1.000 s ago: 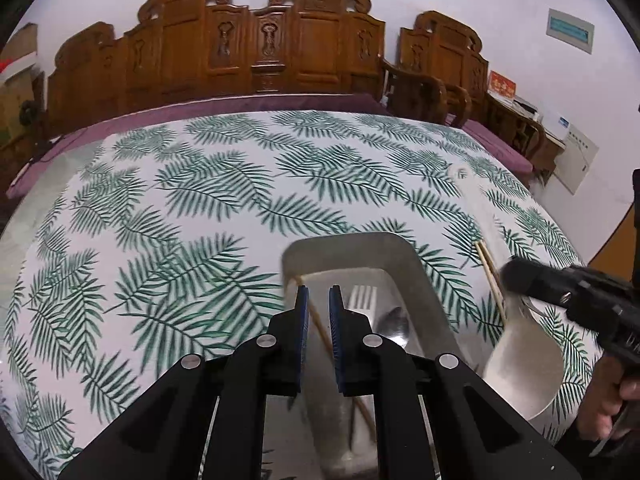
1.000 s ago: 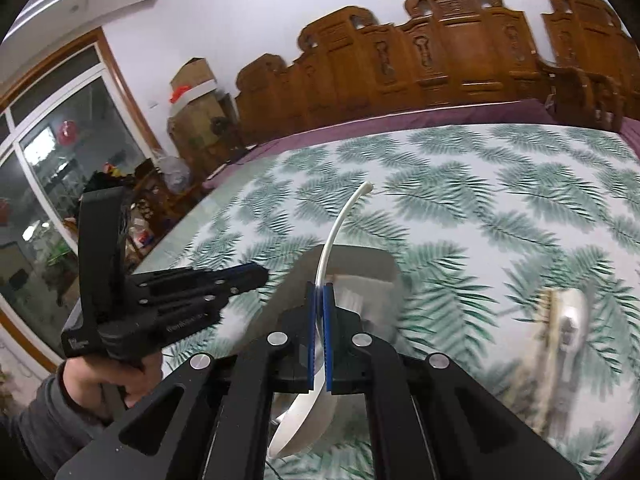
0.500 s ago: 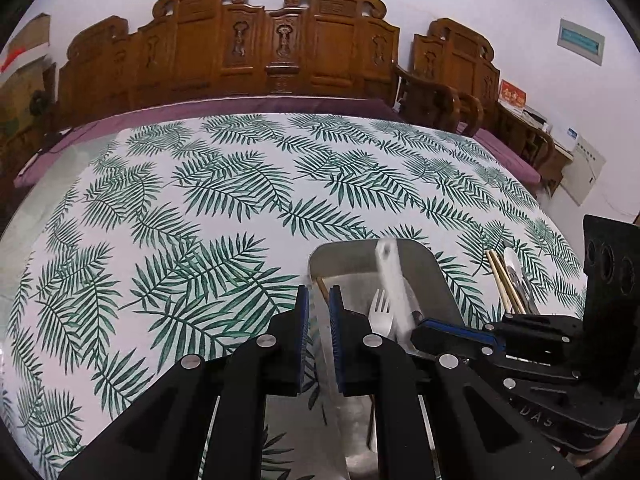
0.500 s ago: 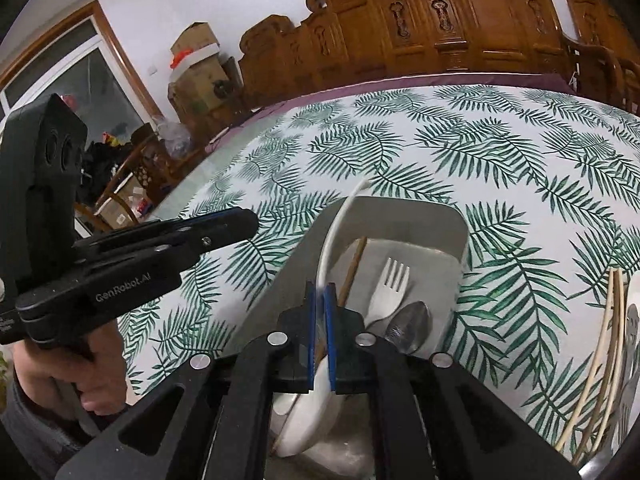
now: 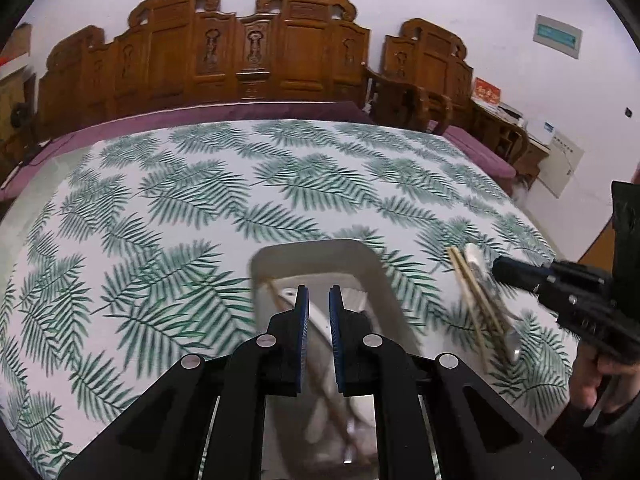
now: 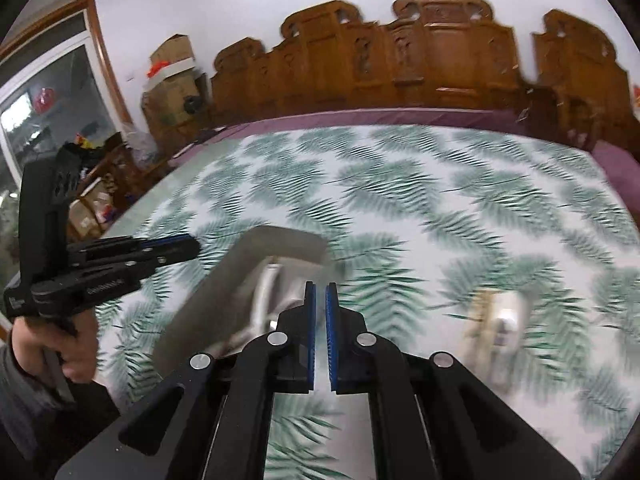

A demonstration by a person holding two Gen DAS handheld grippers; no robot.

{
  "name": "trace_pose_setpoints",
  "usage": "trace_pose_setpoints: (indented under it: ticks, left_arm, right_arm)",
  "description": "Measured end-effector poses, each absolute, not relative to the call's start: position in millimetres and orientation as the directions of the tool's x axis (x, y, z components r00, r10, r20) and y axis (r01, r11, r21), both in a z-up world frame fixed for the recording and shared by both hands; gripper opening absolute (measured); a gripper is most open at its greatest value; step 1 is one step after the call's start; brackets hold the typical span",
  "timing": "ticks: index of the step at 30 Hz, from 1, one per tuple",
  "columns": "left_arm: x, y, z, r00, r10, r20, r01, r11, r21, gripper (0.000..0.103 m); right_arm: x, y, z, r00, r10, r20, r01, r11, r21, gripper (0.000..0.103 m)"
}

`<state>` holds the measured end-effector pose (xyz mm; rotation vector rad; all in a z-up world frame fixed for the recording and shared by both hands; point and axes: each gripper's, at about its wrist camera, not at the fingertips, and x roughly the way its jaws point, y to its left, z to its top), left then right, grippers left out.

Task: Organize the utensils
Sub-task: 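Release the white spoon into the tray with the right tool and return to the pile, then grasp the metal fork from the utensil pile with the right tool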

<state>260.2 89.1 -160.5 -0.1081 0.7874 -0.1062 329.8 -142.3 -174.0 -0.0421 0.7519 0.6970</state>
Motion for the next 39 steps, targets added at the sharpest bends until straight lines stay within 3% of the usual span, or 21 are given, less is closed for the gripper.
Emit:
trace_pose_setpoints:
  ticks: [11,14,21,23,25,33,39]
  left_arm:
    - [253.8,25.6,-150.1,0.697,-0.206,-0.686,0.169,0.978,-0.122,0.009]
    - [254.3,12.3,-154.8,0.688,-0.210,-0.695,0.187,0.976,-0.110,0.023]
    - [260.1,-6.8,-169.9,0.653,-0.223,-0.724,0.203,0.972,-0.116,0.028]
    - [260.9,-10.1,-173.1,0.649,-0.224,-0.727,0.206,0.972,-0.115,0.030]
    - [262.0,-14.3,-176.1,0.643,-0.225,-0.732,0.212,0.971,-0.112,0.030]
    - [263.0,-28.3,-181.6,0.634,-0.230,-0.738,0.230,0.968,-0.104,0.030]
    - [264.1,-38.1,-185.1,0.625,-0.234,-0.745,0.244,0.965,-0.098,0.030]
  right_arm:
    - [332.6,-223.9,-200.4,0.610,0.410,-0.678,-0.447,0.885,0.133,0.008]
    - [331.4,-225.3,-211.2,0.600,0.400,-0.693,-0.445,0.887,0.125,0.008]
    - [344.4,-230.1,-239.8,0.568,0.346,-0.747,-0.427,0.900,0.092,0.014]
    - [349.6,-230.7,-243.4,0.565,0.349,-0.748,-0.427,0.899,0.097,0.021]
    - [355.1,-230.7,-246.7,0.560,0.350,-0.751,-0.423,0.900,0.103,0.028]
    - [383.1,-231.9,-261.8,0.501,0.378,-0.779,-0.370,0.907,0.201,0.028]
    - [391.9,-224.4,-271.0,0.489,0.332,-0.807,-0.338,0.925,0.176,0.028]
